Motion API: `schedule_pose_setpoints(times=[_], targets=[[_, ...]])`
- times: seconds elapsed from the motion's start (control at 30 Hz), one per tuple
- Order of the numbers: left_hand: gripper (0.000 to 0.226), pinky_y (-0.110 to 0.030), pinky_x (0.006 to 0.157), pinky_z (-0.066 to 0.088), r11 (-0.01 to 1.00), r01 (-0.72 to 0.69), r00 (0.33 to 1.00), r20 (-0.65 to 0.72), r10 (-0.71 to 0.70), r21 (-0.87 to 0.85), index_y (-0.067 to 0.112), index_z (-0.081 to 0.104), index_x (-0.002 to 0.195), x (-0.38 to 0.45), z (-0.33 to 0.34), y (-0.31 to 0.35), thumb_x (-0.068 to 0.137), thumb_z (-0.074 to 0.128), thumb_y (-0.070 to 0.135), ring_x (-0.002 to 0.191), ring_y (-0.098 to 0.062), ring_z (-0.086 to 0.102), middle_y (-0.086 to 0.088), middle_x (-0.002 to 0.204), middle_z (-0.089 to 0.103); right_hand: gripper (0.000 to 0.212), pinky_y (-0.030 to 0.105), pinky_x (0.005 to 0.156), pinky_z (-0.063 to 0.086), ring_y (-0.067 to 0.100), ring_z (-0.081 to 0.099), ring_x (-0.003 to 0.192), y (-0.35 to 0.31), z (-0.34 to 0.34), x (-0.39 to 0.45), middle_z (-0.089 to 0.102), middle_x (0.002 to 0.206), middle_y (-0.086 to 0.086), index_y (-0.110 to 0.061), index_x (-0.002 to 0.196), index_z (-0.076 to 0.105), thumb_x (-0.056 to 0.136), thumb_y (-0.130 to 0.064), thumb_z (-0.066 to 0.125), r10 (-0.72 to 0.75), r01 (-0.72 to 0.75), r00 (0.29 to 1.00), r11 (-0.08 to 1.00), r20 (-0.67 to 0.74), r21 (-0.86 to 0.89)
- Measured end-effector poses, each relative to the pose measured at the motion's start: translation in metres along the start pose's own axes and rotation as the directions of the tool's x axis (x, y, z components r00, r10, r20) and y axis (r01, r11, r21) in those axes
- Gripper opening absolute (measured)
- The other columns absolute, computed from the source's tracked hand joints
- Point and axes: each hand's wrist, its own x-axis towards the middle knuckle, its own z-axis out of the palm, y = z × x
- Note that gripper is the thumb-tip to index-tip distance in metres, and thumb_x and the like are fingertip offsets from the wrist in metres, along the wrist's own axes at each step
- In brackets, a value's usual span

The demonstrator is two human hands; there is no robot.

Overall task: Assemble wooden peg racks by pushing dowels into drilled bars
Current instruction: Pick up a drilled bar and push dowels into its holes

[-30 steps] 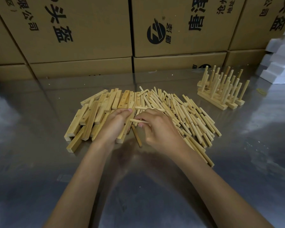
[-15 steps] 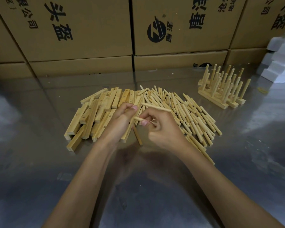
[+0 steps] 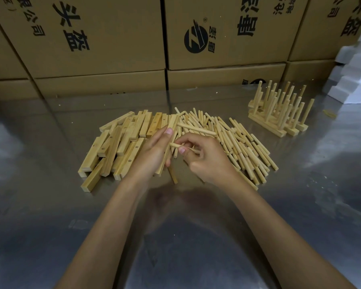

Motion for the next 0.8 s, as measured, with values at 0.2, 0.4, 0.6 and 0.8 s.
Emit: schedule_pose_setpoints(times=[0.2, 0.4, 0.6, 0.8], targets=[[0.033, -0.044, 0.094, 0.043, 0.998, 0.062, 0.985, -0.165, -0.057, 0.023, 0.036, 0.06, 0.127, 0.01, -0.013, -0.004, 0.103, 0.044, 0.051, 0.088, -0.015, 0.061, 0.005, 0.064, 0.067, 0.012, 0.034, 0.066, 0.055, 0.007, 0.066, 0.074, 0.006, -0.008, 0.005, 0.071, 0.083, -0.011, -0.028, 0.097, 0.074, 0.096, -0.025, 0.063, 0.049, -0.043, 0.994, 0.997, -0.094, 0.058], [0.036, -0.036, 0.07, 0.042, 0.972, 0.177, 0.895, -0.384, -0.225, -0.157, 0.019, 0.066, 0.1, 0.023, -0.038, -0.011, 0.105, 0.042, 0.045, 0.066, -0.019, 0.054, 0.004, 0.055, 0.058, 0.02, 0.026, 0.067, 0.047, 0.01, 0.066, 0.076, 0.02, -0.029, 0.008, 0.069, 0.079, -0.013, -0.025, 0.092, 0.073, 0.094, -0.017, 0.055, 0.242, -0.246, 0.969, 0.954, -0.047, -0.174], [0.036, -0.035, 0.073, 0.041, 0.993, 0.121, 0.939, -0.324, -0.117, -0.009, 0.021, 0.066, 0.121, 0.018, -0.023, -0.008, 0.105, 0.042, 0.043, 0.071, -0.016, 0.058, 0.01, 0.047, 0.059, 0.033, 0.028, 0.059, 0.042, 0.012, 0.062, 0.071, 0.023, -0.022, 0.003, 0.067, 0.069, -0.007, -0.02, 0.077, 0.067, 0.082, -0.052, 0.071, 0.406, -0.251, 0.891, 0.813, 0.202, -0.526], [0.04, -0.031, 0.061, 0.039, 0.993, 0.117, 0.951, -0.286, -0.118, -0.023, 0.015, 0.063, 0.129, 0.016, -0.019, -0.004, 0.107, 0.041, 0.04, 0.059, -0.014, 0.054, 0.006, 0.053, 0.059, 0.012, 0.032, 0.068, 0.048, 0.016, 0.061, 0.082, 0.023, -0.019, 0.004, 0.067, 0.085, -0.008, -0.024, 0.083, 0.06, 0.09, -0.032, 0.064, 0.356, -0.175, 0.903, 0.817, 0.241, -0.549]])
